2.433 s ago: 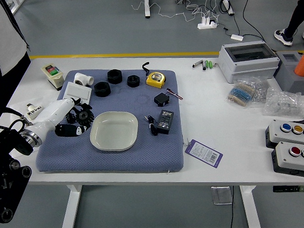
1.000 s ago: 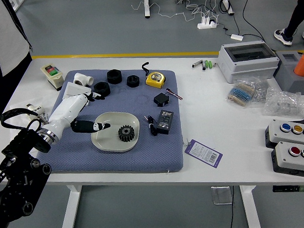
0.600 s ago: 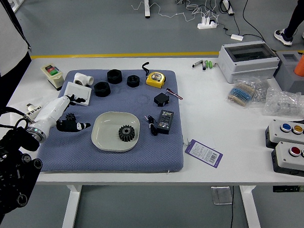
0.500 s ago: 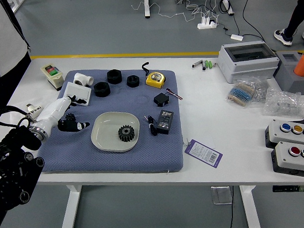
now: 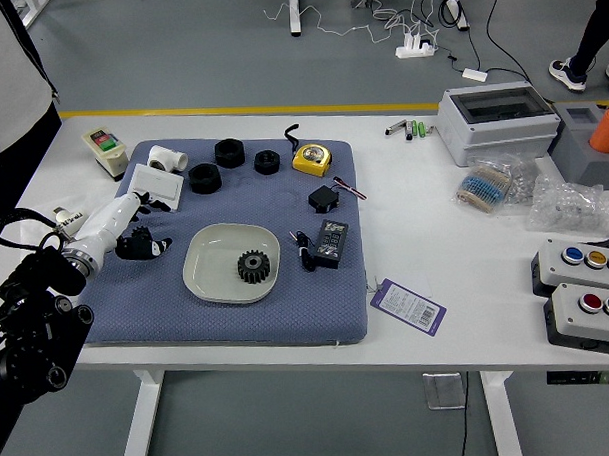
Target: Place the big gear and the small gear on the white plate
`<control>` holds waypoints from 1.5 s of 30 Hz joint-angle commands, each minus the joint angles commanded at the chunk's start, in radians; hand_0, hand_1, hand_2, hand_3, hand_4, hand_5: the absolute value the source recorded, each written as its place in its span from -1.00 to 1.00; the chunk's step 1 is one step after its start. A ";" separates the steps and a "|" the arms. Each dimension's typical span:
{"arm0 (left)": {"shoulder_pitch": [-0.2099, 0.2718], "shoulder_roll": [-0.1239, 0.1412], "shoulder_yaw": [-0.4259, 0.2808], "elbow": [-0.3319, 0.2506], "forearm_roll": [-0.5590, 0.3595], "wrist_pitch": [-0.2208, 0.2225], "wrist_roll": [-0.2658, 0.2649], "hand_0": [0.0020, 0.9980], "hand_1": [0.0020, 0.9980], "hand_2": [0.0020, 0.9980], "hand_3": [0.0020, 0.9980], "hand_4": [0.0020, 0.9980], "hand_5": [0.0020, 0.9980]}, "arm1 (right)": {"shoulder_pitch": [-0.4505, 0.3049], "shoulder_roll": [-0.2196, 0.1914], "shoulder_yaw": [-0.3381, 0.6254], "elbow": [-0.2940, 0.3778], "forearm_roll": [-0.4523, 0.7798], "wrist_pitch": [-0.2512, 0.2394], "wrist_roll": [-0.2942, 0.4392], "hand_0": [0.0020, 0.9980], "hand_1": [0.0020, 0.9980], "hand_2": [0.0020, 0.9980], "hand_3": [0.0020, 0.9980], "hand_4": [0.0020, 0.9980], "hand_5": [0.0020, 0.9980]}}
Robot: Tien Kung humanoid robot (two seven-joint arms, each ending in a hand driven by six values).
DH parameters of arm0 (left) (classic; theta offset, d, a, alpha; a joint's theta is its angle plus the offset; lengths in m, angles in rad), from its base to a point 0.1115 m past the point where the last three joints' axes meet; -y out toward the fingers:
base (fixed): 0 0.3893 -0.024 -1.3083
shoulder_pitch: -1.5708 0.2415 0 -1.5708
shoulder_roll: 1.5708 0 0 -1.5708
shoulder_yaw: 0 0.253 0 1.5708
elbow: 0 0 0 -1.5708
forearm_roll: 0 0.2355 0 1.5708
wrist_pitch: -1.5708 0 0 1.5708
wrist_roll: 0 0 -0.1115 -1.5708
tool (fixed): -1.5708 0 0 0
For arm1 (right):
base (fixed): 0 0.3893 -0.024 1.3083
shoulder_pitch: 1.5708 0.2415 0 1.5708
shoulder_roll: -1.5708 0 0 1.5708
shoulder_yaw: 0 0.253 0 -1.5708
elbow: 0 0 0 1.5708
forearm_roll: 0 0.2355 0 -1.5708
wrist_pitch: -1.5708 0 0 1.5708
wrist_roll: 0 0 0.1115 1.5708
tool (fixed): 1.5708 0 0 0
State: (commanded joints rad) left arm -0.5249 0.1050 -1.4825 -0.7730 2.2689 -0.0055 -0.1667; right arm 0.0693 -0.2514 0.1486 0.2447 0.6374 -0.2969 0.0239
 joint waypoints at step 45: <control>-0.007 0.019 0.001 0.041 0.000 -0.051 0.058 -0.26 -0.02 0.07 0.16 -0.38 -1.00 | 0.000 0.001 -0.004 -0.001 0.002 0.002 0.000 0.32 0.35 0.48 0.14 0.58 0.36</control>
State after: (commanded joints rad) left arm -0.5320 0.1239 -1.4814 -0.7316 2.2689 -0.0569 -0.1089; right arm 0.0689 -0.2504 0.1442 0.2441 0.6399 -0.2945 0.0234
